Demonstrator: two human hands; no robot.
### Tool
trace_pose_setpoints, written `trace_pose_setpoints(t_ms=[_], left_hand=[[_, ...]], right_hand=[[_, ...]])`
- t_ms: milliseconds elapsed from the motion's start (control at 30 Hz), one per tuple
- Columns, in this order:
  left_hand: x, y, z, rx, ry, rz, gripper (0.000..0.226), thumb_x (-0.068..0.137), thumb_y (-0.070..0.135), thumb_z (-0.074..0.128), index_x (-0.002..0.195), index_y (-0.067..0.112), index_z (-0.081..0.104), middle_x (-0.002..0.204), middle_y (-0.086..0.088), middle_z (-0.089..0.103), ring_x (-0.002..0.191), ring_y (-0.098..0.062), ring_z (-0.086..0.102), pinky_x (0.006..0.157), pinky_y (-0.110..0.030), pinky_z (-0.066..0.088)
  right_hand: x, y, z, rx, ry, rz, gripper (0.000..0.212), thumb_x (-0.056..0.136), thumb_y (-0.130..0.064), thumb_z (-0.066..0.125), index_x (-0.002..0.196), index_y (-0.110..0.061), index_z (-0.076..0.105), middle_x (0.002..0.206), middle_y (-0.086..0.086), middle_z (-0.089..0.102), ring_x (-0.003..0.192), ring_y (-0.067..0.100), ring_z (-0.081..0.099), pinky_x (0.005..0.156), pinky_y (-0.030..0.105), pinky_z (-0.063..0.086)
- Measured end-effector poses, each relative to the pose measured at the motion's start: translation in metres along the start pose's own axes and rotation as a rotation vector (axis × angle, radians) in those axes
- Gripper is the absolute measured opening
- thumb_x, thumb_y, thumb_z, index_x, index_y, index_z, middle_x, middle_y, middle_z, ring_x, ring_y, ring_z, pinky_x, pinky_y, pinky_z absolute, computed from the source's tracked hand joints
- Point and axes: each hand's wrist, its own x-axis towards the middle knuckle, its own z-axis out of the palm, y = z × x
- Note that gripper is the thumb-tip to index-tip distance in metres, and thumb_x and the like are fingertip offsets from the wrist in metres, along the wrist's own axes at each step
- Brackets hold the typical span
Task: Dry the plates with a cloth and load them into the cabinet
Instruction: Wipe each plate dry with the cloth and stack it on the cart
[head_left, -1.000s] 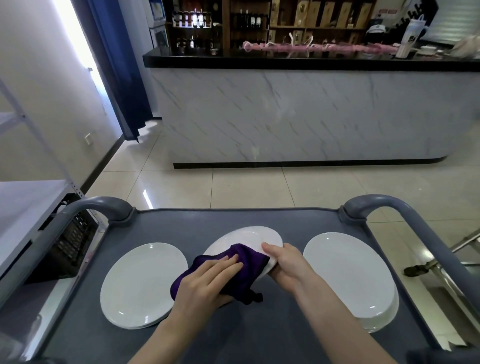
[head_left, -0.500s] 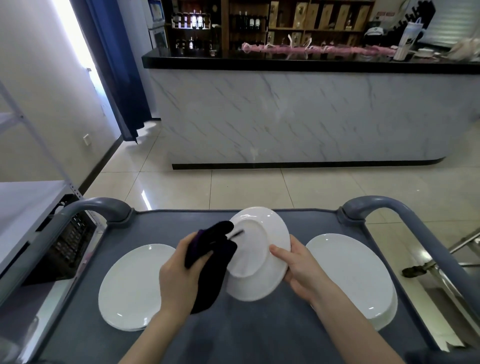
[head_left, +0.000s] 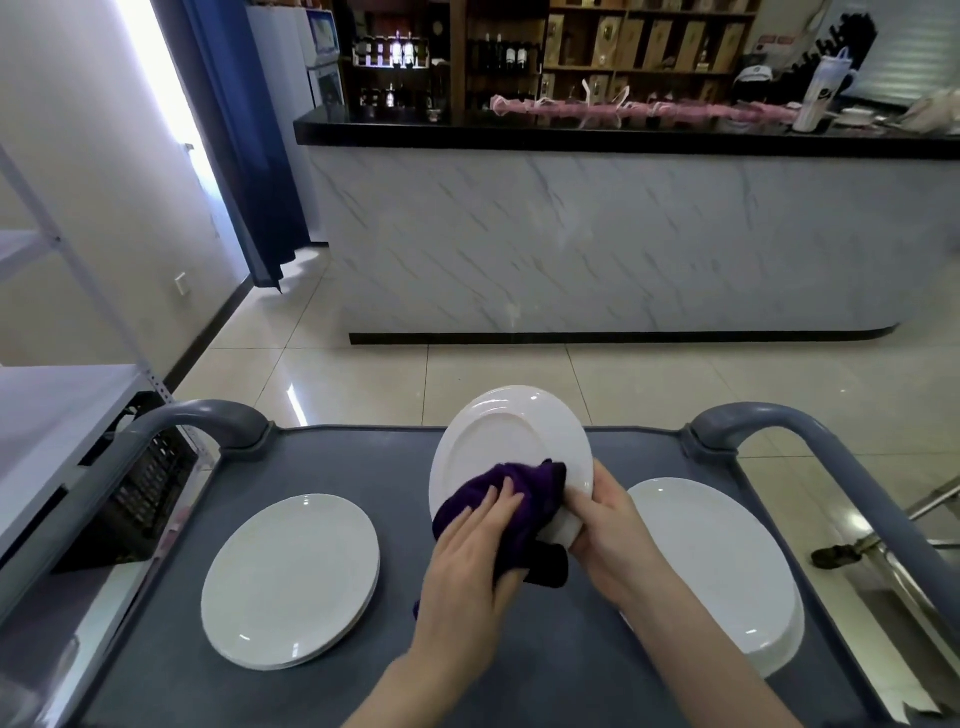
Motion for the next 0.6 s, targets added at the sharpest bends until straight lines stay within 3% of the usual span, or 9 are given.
trace_pose_setpoints(t_ms=[67,233,333,433,500,600], left_hand=[[0.02,0.003,0.001,-0.005,0.006,-0.032,0.066,0.086,0.019,0.058,0.148,0.032,0.038,0.153,0.028,0.025,0.14,0.016,0.02,0.117,-0.018,0.019],[0.072,-0.002,-0.011,0.053,-0.036,-0.066,0.055,0.096,0.033,0.047,0.149,0.034,0.034,0.15,0.032,0.013,0.133,0.027,0.003,0.118,-0.015,0.009],[0.083,-0.015,-0.022,-0.001,-0.064,-0.137,0.056,0.099,0.026,0.05,0.15,0.038,0.031,0.153,0.026,0.025,0.142,0.006,0.024,0.115,-0.025,0.025],[0.072,-0.034,-0.03,-0.081,-0.015,-0.316,0.054,0.1,0.026,0.048,0.146,0.045,0.031,0.142,0.015,0.053,0.128,-0.013,0.05,0.096,-0.025,0.038],[0.057,-0.041,-0.031,-0.12,0.003,-0.384,0.052,0.1,0.026,0.048,0.145,0.046,0.031,0.131,0.012,0.06,0.119,-0.017,0.057,0.088,-0.022,0.037],[0.035,-0.037,-0.03,-0.159,0.013,-0.371,0.058,0.099,0.023,0.049,0.14,0.058,0.028,0.14,0.016,0.055,0.124,-0.011,0.053,0.094,-0.021,0.038]], right_hand=[[-0.005,0.003,0.001,-0.019,-0.057,0.016,0.033,0.096,-0.008,0.057,0.128,-0.014,0.06,0.119,0.013,0.071,0.109,0.028,0.068,0.079,0.033,0.058],[-0.017,0.012,0.003,-0.021,-0.128,0.043,0.035,0.095,-0.003,0.057,0.124,-0.018,0.065,0.121,0.013,0.07,0.111,0.03,0.068,0.079,0.035,0.058],[-0.018,0.005,0.001,-0.022,-0.117,0.032,0.036,0.086,-0.012,0.07,0.121,-0.017,0.066,0.121,0.014,0.07,0.111,0.031,0.067,0.081,0.037,0.058],[-0.018,-0.005,-0.007,-0.01,-0.093,0.022,0.032,0.08,-0.017,0.071,0.112,-0.019,0.071,0.117,0.014,0.071,0.105,0.026,0.069,0.079,0.034,0.059],[-0.017,-0.008,-0.011,-0.005,-0.083,0.014,0.031,0.079,-0.017,0.072,0.11,-0.02,0.072,0.116,0.013,0.072,0.102,0.024,0.07,0.077,0.032,0.059],[-0.014,-0.008,-0.015,0.041,-0.049,0.012,0.039,0.077,-0.014,0.076,0.116,-0.014,0.07,0.118,0.014,0.071,0.104,0.025,0.07,0.076,0.031,0.058]])
